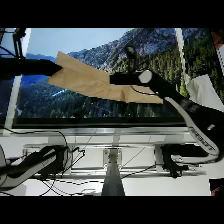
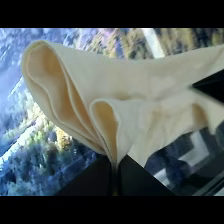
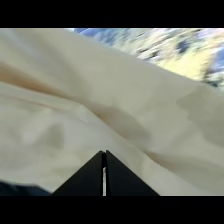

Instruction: Fold the clothes and pants, and hang the long-sleeved shirts on hangers.

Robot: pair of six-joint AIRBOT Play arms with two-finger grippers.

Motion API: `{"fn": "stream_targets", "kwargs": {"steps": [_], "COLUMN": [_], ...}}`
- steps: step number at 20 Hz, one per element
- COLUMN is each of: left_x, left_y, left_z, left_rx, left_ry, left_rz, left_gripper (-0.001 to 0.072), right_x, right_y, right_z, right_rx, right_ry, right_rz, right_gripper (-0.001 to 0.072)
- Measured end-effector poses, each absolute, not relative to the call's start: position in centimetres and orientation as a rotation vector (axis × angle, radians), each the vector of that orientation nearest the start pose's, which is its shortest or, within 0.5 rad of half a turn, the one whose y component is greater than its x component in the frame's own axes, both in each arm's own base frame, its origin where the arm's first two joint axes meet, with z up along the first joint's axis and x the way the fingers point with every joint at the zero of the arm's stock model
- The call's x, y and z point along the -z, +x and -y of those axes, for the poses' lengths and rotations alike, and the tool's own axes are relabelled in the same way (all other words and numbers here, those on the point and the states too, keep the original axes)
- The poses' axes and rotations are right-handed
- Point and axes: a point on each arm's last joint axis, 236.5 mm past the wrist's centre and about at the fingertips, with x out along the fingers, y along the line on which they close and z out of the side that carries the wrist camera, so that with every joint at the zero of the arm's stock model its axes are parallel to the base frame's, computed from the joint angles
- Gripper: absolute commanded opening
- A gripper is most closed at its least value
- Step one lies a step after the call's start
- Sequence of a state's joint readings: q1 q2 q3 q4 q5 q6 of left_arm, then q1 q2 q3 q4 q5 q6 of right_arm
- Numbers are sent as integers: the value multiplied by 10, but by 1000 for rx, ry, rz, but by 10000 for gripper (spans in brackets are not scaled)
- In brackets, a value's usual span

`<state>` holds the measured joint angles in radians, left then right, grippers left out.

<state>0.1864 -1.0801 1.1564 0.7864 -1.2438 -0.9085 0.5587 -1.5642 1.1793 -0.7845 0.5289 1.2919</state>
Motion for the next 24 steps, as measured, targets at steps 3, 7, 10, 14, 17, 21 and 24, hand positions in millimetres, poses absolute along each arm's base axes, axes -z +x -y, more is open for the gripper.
{"fn": "stream_targets", "kwargs": {"steps": [3, 7, 10, 14, 17, 21, 24], "left_x": [-169, -187, -189, -165, -136, -99, -81], "left_y": [355, 346, 348, 354, 360, 366, 365], "left_z": [96, 103, 113, 155, 214, 316, 381], "left_rx": [655, 670, 697, 805, 908, 994, 998], "left_ry": [-121, -127, -146, -168, -199, -307, -390], "left_rz": [-779, -737, -729, -794, -848, -868, -849], "left_gripper": [17, 18, 17, 16, 17, 17, 125], "right_x": [34, 42, 34, 13, -8, -35, -39], "right_y": [386, 380, 400, 440, 464, 479, 473], "right_z": [-421, -463, -441, -349, -262, -145, -64], "right_rx": [-767, -811, -794, -688, -565, -383, -250], "right_ry": [318, 313, 238, 123, 107, 133, 155], "right_rz": [-1065, -1093, -1079, -1103, -1133, -1153, -1200], "right_gripper": [14, 15, 15, 14, 14, 14, 14]}}
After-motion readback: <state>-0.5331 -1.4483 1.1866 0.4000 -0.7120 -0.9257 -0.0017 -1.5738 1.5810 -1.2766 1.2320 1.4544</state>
